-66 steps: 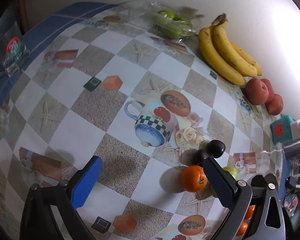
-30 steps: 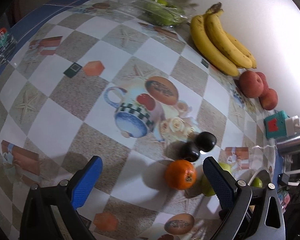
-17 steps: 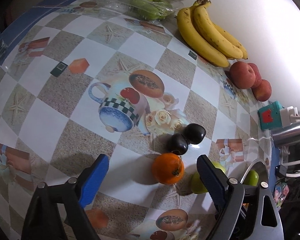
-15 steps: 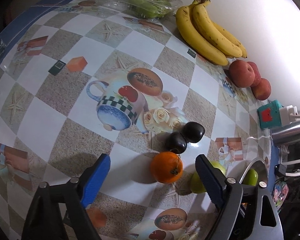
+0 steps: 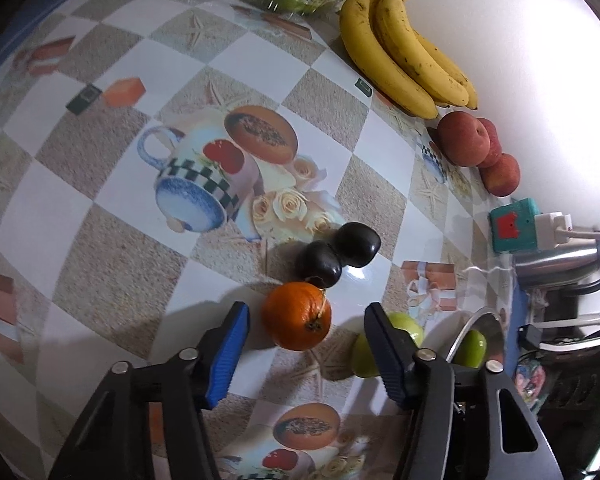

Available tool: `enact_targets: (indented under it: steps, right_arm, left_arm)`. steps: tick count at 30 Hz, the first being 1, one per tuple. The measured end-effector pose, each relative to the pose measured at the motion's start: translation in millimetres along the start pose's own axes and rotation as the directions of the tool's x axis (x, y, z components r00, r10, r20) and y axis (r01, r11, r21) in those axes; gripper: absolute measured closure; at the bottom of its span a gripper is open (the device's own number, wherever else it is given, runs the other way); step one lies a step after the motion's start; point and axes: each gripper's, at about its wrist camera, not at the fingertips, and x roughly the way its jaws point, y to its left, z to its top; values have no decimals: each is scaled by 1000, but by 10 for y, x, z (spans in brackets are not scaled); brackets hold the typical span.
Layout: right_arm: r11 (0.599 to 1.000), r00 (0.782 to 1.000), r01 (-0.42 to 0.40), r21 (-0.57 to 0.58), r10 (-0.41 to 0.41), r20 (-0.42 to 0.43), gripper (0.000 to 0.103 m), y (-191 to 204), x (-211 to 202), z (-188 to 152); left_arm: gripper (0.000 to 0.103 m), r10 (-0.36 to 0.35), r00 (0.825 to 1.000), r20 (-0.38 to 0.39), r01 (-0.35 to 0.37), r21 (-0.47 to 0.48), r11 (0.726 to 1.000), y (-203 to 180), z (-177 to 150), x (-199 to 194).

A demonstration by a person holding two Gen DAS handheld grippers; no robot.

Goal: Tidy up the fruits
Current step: 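Close the left tool on the orange while the right tool closes on the green apple, then lift and carry the orange in the left tool while the right tool carries the apple over the basin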

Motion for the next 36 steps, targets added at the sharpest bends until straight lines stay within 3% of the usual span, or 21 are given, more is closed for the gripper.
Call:
enact_targets:
  steps: [4, 15, 27, 36]
  right_arm:
    - [1000, 1000, -9, 12, 9, 0, 63, -16, -2, 2]
    - [1000, 1000, -9, 15, 9, -3, 63, -19, -1, 12]
    - [1000, 1000, -9, -5, 9, -30, 61, 96, 167, 34]
    - [999, 999, 14, -52, -16, -33, 62, 192, 258, 21]
  left_arm:
    - [64, 6, 1000, -13, -6, -27, 1000, 46, -3, 26]
    - [64, 12, 1000, -14, -13, -37, 999, 61, 3, 4]
    - [64, 1, 998, 56, 4, -83, 997, 200, 95, -254]
    - [64, 9, 998, 64, -3, -100, 995, 261, 111, -294]
